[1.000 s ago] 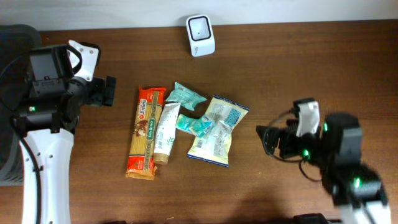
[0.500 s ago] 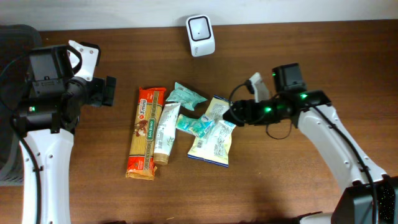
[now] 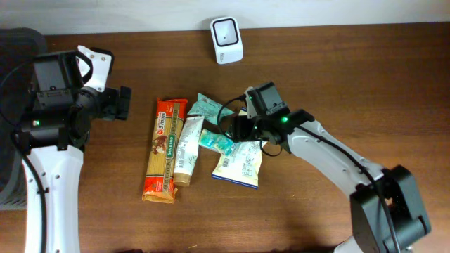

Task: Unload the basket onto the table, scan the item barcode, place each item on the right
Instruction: 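Reach the right gripper over the items toward the small tissue packs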

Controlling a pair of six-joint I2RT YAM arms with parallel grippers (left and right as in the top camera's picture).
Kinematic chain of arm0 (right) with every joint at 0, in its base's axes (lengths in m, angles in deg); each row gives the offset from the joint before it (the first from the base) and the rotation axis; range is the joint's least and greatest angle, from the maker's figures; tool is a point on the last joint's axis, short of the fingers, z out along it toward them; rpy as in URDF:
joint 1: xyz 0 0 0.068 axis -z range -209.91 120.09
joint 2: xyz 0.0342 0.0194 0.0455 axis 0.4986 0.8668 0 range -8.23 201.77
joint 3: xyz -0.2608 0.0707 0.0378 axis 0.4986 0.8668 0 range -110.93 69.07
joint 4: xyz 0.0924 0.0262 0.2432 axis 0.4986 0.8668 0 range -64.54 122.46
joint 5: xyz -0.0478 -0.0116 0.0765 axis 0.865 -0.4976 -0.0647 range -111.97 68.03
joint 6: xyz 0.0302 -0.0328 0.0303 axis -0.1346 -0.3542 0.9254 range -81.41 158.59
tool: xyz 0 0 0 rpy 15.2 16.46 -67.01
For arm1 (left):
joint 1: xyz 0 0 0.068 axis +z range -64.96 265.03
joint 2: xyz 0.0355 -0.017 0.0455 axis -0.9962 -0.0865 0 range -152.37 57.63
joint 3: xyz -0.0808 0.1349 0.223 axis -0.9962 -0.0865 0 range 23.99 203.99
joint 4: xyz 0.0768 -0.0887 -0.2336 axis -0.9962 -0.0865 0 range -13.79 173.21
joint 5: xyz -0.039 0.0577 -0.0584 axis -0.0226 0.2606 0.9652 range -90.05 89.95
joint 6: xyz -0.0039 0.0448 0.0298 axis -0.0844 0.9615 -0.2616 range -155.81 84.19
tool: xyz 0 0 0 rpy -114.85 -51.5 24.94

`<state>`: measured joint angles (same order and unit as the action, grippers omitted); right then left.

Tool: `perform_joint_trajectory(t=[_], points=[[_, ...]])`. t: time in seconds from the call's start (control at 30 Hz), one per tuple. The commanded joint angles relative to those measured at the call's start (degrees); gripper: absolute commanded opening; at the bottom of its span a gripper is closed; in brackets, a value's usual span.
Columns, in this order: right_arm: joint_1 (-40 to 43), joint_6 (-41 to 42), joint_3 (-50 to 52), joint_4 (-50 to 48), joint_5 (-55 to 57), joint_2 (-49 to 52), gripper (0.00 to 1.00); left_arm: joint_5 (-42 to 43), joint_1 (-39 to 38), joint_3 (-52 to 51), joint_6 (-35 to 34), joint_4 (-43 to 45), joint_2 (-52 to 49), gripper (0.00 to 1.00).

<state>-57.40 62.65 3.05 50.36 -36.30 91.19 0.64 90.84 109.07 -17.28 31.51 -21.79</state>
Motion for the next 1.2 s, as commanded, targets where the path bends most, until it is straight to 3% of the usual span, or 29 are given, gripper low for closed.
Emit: perform_joint_trajectory(t=[0.0,0.27,0.63,0.77,0.87,1.07,1.13,1.17], points=[[-0.26,0.94,-0.85,-1.99,1.53,2.34,0.64,0.63,0.22,0.31,1.07,-0.09,-0.24,0.99],[-0.26,3.74,-0.85,0.22,-0.9,3.19,0.54,0.63,0.22,0.31,1.07,-0.07,-0.24,0.99],[-1.51,3.85,-0.85,6.36,-13.0,3.17,0.32,0.63,0.22,0.31,1.07,-0.09,-0.24,0.99],[-3.82,3.61,-0.85,7.28,-12.15,3.17,0.25,0.63,0.22,0.31,1.07,-0.09,-0.24,0.99],[-4.0,3.45,-0.85,7.3,-10.54,3.17,0.04,0.63,0.22,0.31,1.07,-0.09,-0.24,0.99],[-4.11,-0.07,-1.38,10.12,-10.56,3.17,0.1,0.63,0.22,0.31,1.07,-0.09,-0.24,0.99],[-4.11,-4.96,-5.95,15.63,-10.34,3.17,0.18,0.63,0.22,0.31,1.07,-0.09,-0.24,0.99],[-4.11,-7.5,-9.99,19.98,-8.72,3.17,0.28,0.63,0.22,0.31,1.07,-0.09,-0.24,0.99]])
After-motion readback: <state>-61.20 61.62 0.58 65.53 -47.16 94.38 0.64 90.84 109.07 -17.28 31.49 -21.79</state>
